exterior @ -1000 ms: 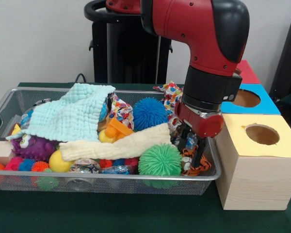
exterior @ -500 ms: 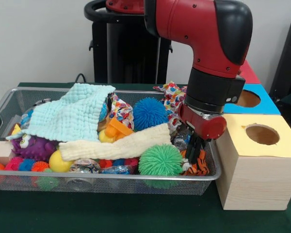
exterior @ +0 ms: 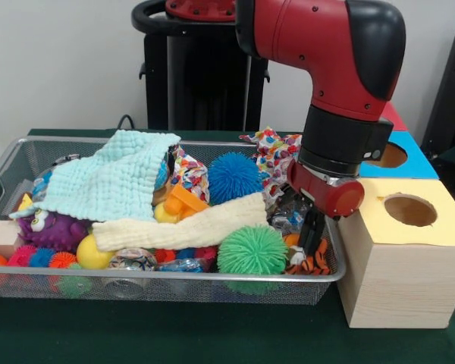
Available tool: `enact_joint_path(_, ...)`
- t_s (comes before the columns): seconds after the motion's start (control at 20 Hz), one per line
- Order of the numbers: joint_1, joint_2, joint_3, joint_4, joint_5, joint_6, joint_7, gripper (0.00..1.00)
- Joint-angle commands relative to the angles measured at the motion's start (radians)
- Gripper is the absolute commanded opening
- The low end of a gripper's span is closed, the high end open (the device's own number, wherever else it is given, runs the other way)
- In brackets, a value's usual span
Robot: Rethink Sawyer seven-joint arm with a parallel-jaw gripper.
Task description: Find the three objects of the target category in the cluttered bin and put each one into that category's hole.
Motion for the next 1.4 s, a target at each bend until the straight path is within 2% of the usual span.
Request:
enact_joint_path(0.05, 0.007, 0.01, 0.007, 0.008, 0.034, 0.12, 0.216, 0.0)
enact_joint_path(0.35, 0.015, -0.044, -0.04, 0.015, 0.011, 0.205, 0.208, 0.0)
enact_joint_path(0.7, -0.021, -0.05, -0.006, 0.027, 0.006, 0.177, 0.174, 0.0)
enact_joint_path(1.05, -0.005, -0.087, -0.053, 0.025, -0.013, 0.254, 0.177, 0.0)
enact_joint_path(1.4, -0.008, -0.075, -0.057, 0.014, -0.03, 0.237, 0.149, 0.0)
